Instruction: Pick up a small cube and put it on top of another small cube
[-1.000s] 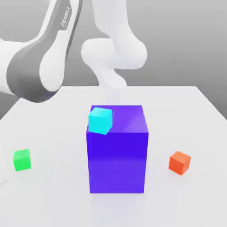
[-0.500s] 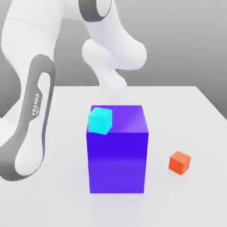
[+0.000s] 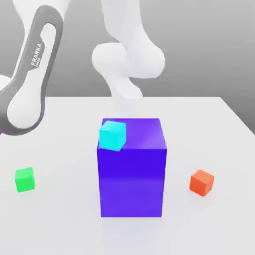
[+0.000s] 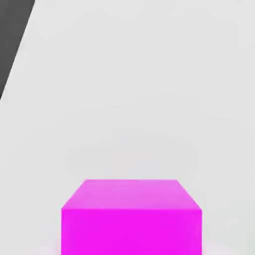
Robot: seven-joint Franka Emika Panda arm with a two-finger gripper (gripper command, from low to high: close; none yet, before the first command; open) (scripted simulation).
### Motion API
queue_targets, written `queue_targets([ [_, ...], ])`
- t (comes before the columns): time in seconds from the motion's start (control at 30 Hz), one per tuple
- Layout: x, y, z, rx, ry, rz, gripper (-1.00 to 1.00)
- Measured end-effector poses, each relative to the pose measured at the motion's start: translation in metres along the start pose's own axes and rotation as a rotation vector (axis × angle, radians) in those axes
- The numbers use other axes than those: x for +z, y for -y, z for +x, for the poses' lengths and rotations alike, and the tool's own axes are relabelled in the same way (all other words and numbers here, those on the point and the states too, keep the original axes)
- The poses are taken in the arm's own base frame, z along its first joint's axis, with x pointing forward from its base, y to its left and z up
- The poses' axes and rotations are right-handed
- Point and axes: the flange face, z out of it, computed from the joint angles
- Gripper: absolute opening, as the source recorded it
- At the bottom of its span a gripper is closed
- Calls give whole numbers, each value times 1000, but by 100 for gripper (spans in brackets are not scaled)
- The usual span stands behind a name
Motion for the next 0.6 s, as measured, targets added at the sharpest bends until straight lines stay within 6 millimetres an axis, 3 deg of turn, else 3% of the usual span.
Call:
queue_targets([
  [0.27, -13, -103, 59, 484, -15, 2, -100],
  [0.33, 0, -112, 62, 529, -17, 3, -100],
  [0.47, 41, -112, 54, 518, -17, 3, -100],
  [0.5, 49, -113, 54, 518, -17, 3, 100],
  [0.6, 49, -113, 54, 518, -17, 3, 100],
])
